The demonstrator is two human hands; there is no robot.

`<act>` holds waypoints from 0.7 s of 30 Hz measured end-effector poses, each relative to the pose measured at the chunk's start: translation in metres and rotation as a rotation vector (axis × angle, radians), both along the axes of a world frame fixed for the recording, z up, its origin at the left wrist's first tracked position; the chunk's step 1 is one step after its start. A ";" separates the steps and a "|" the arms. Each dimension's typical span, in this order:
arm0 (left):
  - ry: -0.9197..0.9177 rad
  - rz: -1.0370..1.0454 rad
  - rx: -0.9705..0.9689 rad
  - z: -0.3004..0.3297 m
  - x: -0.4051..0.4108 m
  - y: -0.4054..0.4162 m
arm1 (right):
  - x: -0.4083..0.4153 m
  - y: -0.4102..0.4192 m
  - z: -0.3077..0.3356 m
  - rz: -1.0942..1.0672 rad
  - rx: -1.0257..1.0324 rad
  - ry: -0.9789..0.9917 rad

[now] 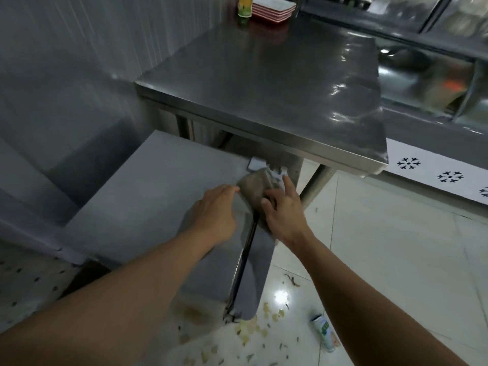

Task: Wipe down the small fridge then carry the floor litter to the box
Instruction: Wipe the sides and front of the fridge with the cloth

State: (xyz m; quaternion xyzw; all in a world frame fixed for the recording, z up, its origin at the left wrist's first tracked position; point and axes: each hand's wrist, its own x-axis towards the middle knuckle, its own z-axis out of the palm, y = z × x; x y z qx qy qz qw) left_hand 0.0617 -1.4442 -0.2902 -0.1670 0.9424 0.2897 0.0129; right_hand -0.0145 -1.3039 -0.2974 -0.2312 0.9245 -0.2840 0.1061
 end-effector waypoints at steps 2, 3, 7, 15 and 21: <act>-0.046 -0.063 -0.068 -0.007 -0.003 -0.004 | -0.003 -0.006 -0.008 0.038 0.086 0.066; -0.068 -0.077 -0.105 -0.011 -0.004 -0.006 | -0.004 -0.007 -0.013 0.074 0.148 0.081; -0.072 -0.044 -0.146 -0.028 -0.009 -0.010 | -0.001 -0.011 -0.029 0.037 0.196 0.142; -0.062 0.019 -0.042 -0.050 -0.010 -0.013 | -0.028 -0.039 -0.030 -0.253 0.145 0.117; -0.046 0.012 -0.047 -0.052 -0.011 -0.011 | -0.058 -0.037 -0.021 -0.182 0.152 0.012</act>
